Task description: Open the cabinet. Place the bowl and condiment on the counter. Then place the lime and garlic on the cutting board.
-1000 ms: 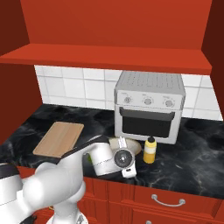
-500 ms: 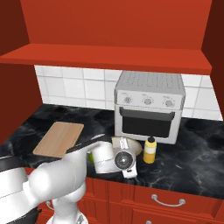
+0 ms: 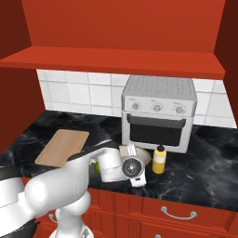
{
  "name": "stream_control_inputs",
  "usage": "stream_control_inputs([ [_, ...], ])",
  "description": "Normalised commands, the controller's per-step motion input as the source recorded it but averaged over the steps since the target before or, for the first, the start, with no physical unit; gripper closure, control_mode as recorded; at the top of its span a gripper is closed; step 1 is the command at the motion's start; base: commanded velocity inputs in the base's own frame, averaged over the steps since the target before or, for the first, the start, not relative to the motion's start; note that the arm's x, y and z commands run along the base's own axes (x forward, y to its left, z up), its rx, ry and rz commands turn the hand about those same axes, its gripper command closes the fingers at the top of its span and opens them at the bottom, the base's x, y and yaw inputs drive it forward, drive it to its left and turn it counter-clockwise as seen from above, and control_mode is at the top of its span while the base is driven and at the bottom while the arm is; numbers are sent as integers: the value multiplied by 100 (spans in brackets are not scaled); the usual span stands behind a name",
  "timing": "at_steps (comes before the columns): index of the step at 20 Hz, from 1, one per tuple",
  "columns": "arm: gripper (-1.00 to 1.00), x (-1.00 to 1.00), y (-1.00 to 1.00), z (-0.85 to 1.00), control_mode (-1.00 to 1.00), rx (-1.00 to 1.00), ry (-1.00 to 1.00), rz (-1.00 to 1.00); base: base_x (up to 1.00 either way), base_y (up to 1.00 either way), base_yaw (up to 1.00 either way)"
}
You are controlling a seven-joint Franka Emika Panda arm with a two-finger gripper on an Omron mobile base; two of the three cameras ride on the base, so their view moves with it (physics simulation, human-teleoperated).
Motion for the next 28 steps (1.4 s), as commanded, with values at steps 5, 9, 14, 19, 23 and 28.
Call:
stream_control_inputs([
  [5,-100,0,-3,37,-100,-1,4,4,0,0,0],
  [9,-100,-5,-1,38,-100,-4,8,9,0,0,0],
  [14,-100,-20,4,30,-100,-4,2,10,0,0,0],
  [19,-100,-29,20,25,-100,-4,-6,9,0,0,0],
  [23,-100,-20,67,17,-100,-10,-3,8,0,0,0],
  [28,-100,-12,96,3,-100,-18,0,7,0,0,0],
])
